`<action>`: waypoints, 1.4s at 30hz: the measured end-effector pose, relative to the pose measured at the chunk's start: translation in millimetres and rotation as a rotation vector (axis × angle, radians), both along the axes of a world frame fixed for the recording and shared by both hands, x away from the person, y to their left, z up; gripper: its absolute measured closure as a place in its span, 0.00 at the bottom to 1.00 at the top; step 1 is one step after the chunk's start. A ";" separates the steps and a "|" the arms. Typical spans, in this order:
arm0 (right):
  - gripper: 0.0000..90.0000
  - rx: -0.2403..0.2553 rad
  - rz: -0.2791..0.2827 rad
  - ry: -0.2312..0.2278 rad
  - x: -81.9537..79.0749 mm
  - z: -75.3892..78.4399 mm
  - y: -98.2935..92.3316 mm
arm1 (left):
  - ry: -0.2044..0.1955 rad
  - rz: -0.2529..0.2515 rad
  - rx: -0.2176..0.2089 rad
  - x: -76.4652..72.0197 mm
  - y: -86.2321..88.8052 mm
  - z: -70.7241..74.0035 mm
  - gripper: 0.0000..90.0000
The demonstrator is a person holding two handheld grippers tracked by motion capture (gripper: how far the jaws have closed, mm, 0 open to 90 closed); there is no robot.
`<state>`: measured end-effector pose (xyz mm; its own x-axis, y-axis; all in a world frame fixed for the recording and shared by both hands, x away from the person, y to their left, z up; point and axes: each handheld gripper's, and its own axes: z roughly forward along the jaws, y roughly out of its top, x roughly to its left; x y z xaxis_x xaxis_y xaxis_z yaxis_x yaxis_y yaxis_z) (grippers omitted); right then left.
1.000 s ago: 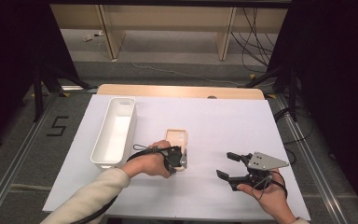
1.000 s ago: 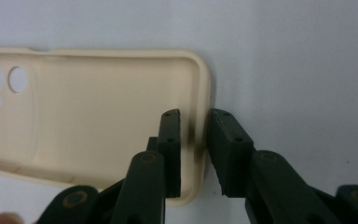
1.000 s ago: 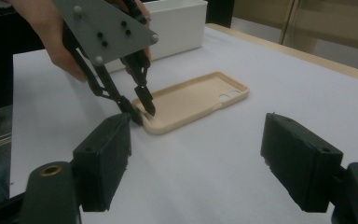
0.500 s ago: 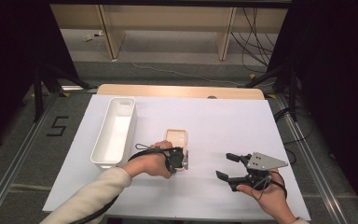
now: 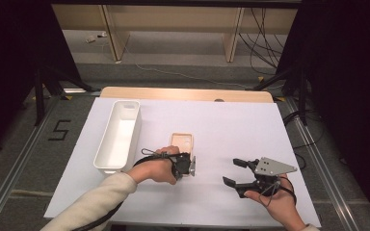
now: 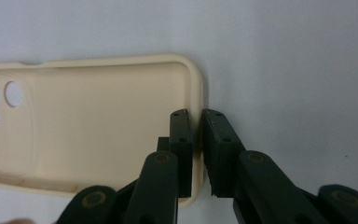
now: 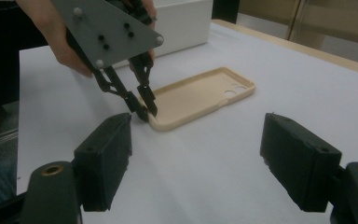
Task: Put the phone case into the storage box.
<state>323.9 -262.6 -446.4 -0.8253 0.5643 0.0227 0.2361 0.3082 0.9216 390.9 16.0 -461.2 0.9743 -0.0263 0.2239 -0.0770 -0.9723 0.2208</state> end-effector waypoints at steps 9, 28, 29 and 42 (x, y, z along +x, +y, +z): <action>0.29 0.015 0.005 -0.007 0.6 -1.1 1.0 | 0.013 0.001 -0.008 0.4 1.5 0.2 0.93; 0.29 0.014 0.005 -0.006 1.8 -1.9 1.4 | 0.011 -0.006 -0.017 -0.4 3.1 0.6 0.96; 0.29 0.012 0.005 -0.006 2.0 -2.1 1.4 | 0.008 -0.006 -0.019 -0.5 3.2 0.7 0.96; 0.31 0.011 -0.021 -0.009 3.0 -0.7 -1.2 | -0.065 -0.030 -0.049 -7.4 -1.5 19.6 0.97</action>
